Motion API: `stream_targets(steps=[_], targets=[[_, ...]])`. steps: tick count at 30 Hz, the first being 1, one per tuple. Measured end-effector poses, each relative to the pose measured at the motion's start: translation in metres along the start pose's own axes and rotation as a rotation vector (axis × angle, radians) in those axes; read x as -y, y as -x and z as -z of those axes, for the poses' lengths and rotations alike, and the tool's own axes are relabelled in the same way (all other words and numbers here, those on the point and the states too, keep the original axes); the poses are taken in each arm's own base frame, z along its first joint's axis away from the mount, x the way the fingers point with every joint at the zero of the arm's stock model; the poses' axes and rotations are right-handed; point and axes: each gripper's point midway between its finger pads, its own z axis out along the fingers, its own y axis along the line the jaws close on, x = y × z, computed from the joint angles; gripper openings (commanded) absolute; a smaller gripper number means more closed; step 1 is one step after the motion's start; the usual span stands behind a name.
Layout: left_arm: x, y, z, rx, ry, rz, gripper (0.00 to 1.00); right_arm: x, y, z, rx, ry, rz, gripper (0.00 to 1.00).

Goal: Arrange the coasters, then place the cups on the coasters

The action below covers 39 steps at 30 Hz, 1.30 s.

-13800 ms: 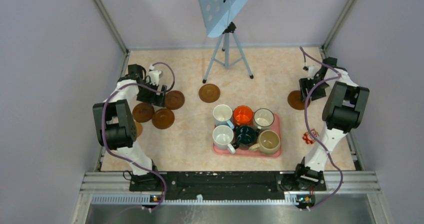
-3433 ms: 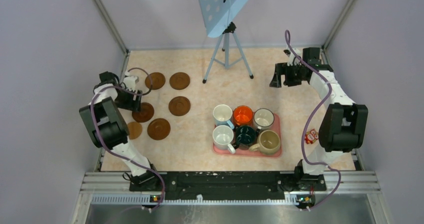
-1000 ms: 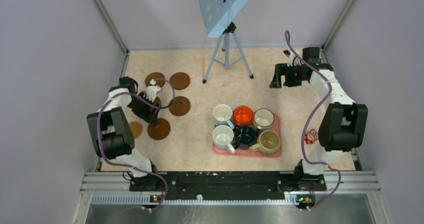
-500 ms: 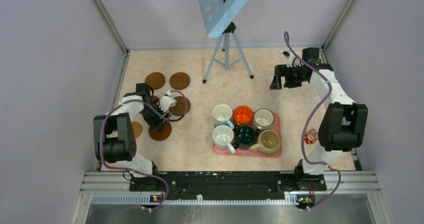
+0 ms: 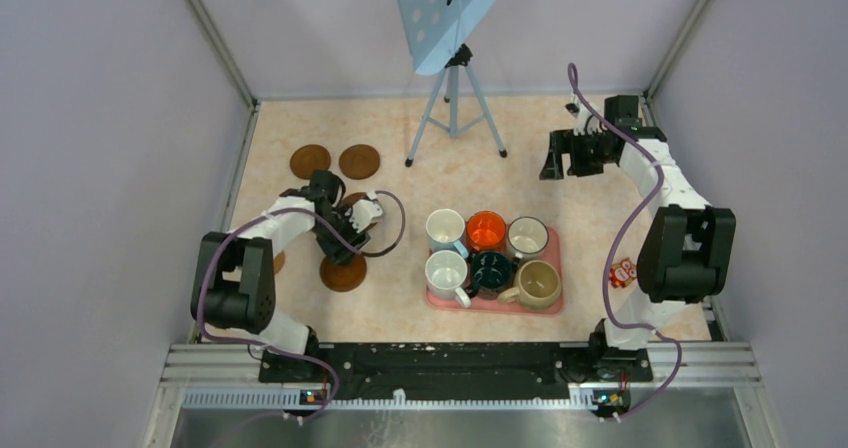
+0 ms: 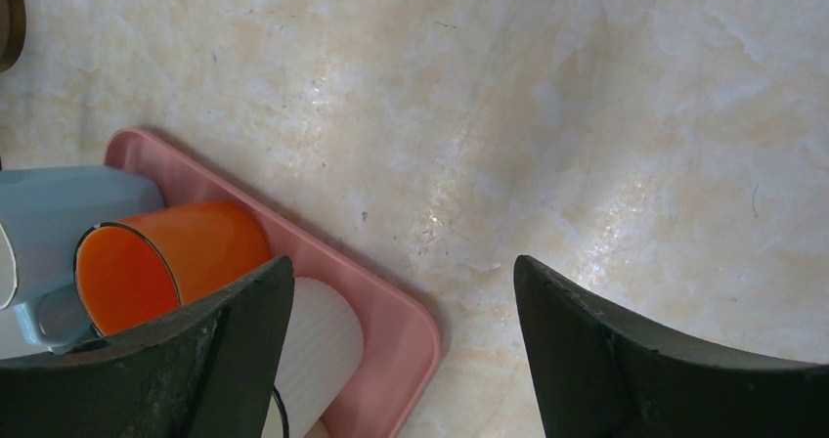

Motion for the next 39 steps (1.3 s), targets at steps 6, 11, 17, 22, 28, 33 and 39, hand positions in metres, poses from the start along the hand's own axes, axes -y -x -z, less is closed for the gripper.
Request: stream_targets(steps=[6, 11, 17, 22, 28, 33, 39], targets=[[0.01, 0.012, -0.004, 0.019, -0.014, 0.0, 0.62, 0.0, 0.0, 0.0, 0.0, 0.0, 0.0, 0.82], [0.015, 0.017, -0.005, 0.029, -0.027, 0.006, 0.68, 0.0, 0.0, 0.0, 0.0, 0.0, 0.0, 0.82], [0.024, 0.016, -0.002, 0.034, -0.059, 0.009, 0.8, 0.0, 0.0, 0.0, 0.001, 0.0, -0.001, 0.82], [0.027, 0.021, 0.013, 0.051, -0.073, 0.064, 0.81, 0.0, 0.0, 0.0, 0.001, 0.001, -0.001, 0.82], [-0.027, 0.03, 0.059, 0.177, 0.028, 0.259, 0.82, -0.002, 0.001, 0.0, 0.003, 0.011, 0.0, 0.82], [-0.088, -0.025, 0.092, 0.194, 0.189, 0.495, 0.8, -0.007, 0.004, 0.001, 0.014, 0.037, 0.005, 0.82], [-0.118, -0.104, 0.097, 0.117, 0.287, 0.736, 0.76, -0.01, 0.006, 0.003, 0.019, 0.05, 0.008, 0.82]])
